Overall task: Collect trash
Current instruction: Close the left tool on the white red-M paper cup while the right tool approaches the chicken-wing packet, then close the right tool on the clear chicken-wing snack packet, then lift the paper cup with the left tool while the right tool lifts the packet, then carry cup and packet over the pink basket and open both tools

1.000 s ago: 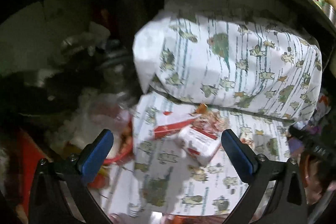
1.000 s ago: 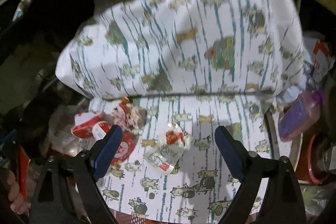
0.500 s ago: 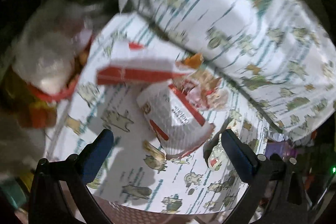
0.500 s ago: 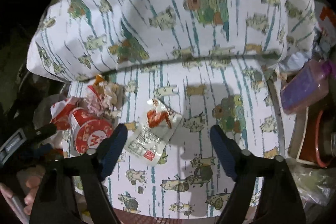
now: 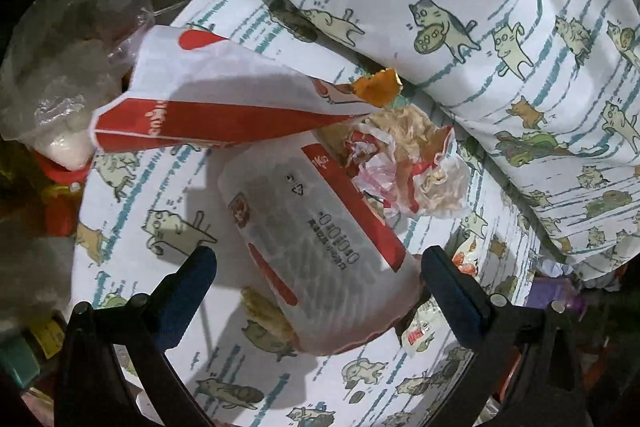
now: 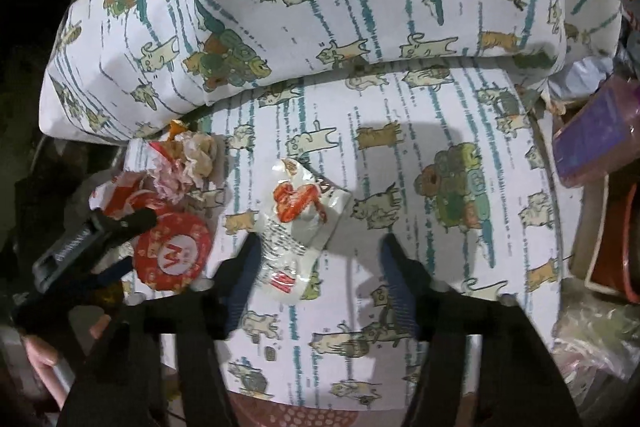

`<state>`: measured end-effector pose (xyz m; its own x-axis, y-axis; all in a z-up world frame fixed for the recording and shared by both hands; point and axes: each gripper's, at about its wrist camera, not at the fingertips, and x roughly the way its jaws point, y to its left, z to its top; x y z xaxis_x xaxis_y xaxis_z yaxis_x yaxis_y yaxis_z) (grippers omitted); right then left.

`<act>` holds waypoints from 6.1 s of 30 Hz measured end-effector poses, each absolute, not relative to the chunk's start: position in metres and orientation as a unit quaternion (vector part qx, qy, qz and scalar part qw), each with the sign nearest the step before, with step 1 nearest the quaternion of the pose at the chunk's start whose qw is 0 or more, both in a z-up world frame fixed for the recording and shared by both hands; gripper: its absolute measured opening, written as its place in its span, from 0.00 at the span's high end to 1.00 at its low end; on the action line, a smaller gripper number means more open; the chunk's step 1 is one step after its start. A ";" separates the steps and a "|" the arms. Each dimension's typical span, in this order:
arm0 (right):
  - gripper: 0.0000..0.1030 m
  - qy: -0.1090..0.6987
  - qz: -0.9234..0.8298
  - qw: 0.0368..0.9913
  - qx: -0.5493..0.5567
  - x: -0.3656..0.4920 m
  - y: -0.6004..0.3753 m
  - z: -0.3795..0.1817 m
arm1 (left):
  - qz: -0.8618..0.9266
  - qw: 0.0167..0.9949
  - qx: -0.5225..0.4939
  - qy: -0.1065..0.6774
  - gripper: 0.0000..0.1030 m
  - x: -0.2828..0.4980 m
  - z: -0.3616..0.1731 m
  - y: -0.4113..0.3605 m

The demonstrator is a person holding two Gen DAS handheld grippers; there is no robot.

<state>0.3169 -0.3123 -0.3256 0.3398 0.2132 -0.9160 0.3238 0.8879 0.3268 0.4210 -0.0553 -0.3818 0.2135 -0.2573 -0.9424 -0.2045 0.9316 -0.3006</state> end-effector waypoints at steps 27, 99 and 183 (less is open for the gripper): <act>0.23 0.640 -0.085 0.744 0.171 0.348 -0.274 -0.391 | -0.080 0.768 -0.107 0.626 0.24 0.403 -0.357 -0.091; 0.41 0.481 0.050 0.866 0.126 0.299 -0.225 -0.274 | -0.055 0.890 -0.028 0.452 0.24 0.353 -0.231 0.000; 0.28 0.632 0.080 0.713 0.293 0.131 -0.207 -0.383 | -0.049 0.787 -0.067 0.612 0.16 0.172 -0.356 0.008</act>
